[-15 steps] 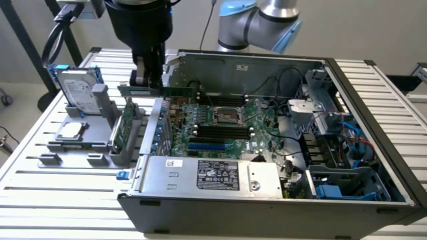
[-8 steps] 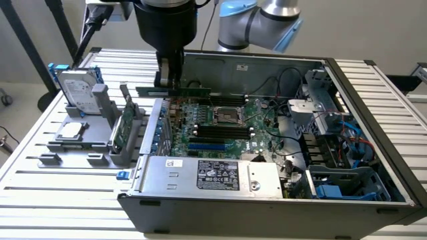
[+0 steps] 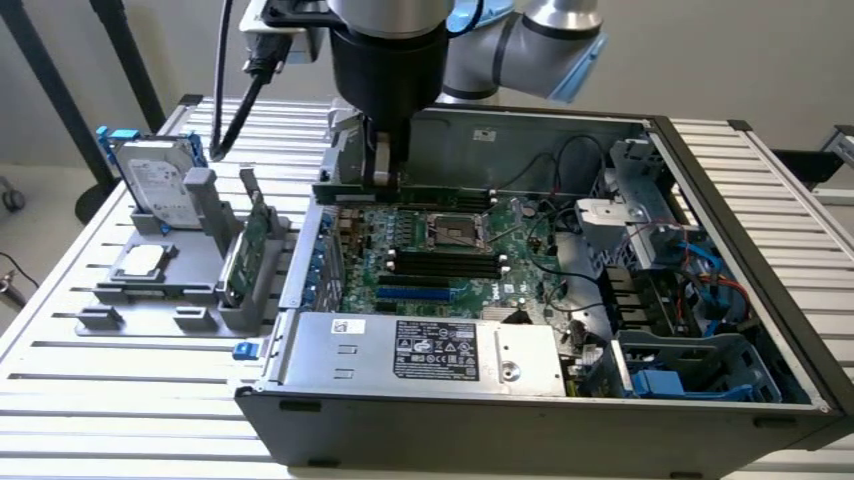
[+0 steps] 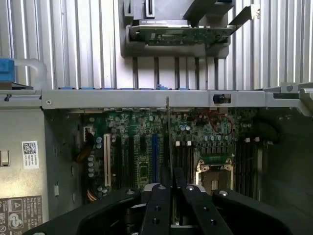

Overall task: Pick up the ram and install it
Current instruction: 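Pick up the ram and move it above insertion slot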

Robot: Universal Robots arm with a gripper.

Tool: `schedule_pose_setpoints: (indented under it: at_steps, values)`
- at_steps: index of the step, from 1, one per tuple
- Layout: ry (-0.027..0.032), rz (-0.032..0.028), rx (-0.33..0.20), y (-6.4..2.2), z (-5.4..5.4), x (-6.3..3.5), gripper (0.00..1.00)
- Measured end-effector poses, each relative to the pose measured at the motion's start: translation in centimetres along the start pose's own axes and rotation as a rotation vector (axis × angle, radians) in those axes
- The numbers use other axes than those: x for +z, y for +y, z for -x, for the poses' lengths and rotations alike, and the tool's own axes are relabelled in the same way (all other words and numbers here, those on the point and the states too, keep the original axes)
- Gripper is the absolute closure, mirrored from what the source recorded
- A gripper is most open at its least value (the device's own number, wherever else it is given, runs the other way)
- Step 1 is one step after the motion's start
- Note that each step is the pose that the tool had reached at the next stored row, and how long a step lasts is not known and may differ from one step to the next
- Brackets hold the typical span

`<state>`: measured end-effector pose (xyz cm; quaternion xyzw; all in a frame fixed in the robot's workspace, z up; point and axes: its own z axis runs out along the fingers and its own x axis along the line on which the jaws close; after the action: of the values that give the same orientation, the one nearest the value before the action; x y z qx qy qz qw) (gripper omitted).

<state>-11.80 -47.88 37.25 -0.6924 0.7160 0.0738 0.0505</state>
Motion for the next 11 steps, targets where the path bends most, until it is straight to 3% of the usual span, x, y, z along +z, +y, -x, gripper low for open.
schedule_pose_setpoints:
  at_steps: [6,11]
  values:
    - [0.0059,0.0,-0.001,-1.93,0.4,1.1,0.86]
    - [0.017,-0.0005,0.0,-2.81,1.6,1.94,0.86]
